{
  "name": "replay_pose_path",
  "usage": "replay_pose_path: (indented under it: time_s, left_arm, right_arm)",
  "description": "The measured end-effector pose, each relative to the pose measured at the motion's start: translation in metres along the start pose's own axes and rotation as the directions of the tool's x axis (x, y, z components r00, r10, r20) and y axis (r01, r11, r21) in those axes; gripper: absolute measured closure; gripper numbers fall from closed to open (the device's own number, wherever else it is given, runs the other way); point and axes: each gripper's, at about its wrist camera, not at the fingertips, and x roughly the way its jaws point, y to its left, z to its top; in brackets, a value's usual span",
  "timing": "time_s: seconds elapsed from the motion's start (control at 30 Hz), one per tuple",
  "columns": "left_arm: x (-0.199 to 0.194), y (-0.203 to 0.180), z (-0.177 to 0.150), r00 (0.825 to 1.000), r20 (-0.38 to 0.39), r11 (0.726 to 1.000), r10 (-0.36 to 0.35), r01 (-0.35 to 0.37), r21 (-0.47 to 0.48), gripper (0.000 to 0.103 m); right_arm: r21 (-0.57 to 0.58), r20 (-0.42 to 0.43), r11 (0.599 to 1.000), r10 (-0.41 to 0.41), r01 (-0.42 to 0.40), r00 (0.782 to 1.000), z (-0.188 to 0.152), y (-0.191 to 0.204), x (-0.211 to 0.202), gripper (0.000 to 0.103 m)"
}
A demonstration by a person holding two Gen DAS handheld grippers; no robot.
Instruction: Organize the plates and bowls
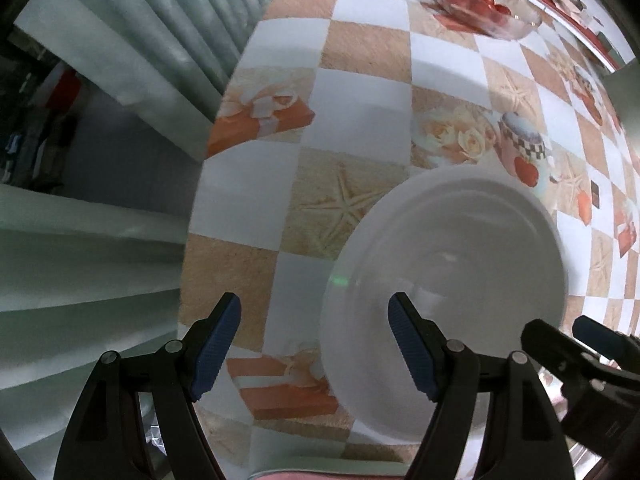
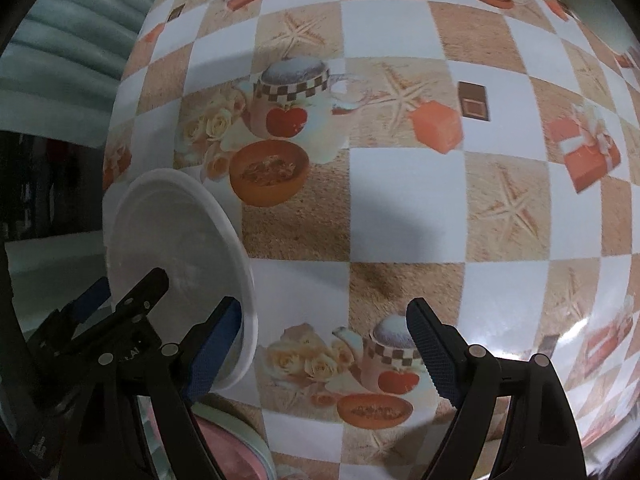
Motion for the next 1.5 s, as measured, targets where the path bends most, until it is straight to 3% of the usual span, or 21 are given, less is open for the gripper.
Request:
replay_pose_path:
  time_s: [0.07,0.1,0.2,0.23,0.27,0.33,0.47,0.63,1.13,1.5]
  left_arm:
    - [0.004,-0.003,0.001,1.0,-0.012,1.0,-0.007,0.007,0.006,0.025]
    - [0.005,-0.003,0.001,1.0,-0.015,1.0,-0.022,0.022,0.004,0.03]
    - [0.004,-0.007,0.001,0.997,-0.016,0.997,-0.071,0.071,0.002,0.052]
    - [0.003,-0.01,0.001,0.996,-0.016,0.996,-0.087,0.087,0.013,0.065]
    - [0.001,-0.015,0.001,0.996,-0.013,0.995,-0.09,0.09,0.031,0.066]
    - [-0.004,-0.024,0.001,0.997,-0.006,0.995,-0.08,0.08,0.054,0.067]
    - [-0.005,-0.031,0.0,0.994,-0.027,0.993,-0.106,0.107,0.041,0.068]
    - [-0.009,-0.056,-0.009,0.992,-0.036,0.988,-0.117,0.12,0.092,0.073]
    - [-0.019,-0.179,-0.042,0.986,-0.065,0.957,-0.156,0.168,0.237,0.074]
    - [-0.031,-0.242,-0.056,0.986,-0.066,0.943,-0.153,0.166,0.289,0.074]
  right_arm:
    - [-0.009,-0.006,1.0,-0.003,0.003,1.0,0.001,0.002,0.004,0.031]
    - [-0.013,-0.011,1.0,0.009,-0.009,1.0,0.002,0.002,0.005,0.035]
    - [-0.037,-0.024,0.997,0.067,-0.068,0.997,0.003,0.008,0.007,0.057]
    - [-0.051,-0.027,0.995,0.084,-0.085,0.996,0.004,0.01,0.006,0.069]
    - [-0.071,-0.036,0.993,0.087,-0.09,0.996,0.004,0.014,0.006,0.079]
    - [-0.086,-0.054,0.991,0.095,-0.1,0.994,0.004,0.018,0.006,0.088]
    - [-0.045,-0.076,0.992,0.111,-0.115,0.991,0.004,0.003,0.005,0.089]
    - [-0.006,-0.096,0.996,0.093,-0.094,0.991,0.0,-0.037,-0.003,0.089]
    - [0.153,-0.105,0.988,0.04,-0.024,0.994,-0.035,-0.164,-0.036,0.089]
    - [0.198,-0.099,0.98,0.054,-0.033,0.994,-0.045,-0.2,-0.045,0.088]
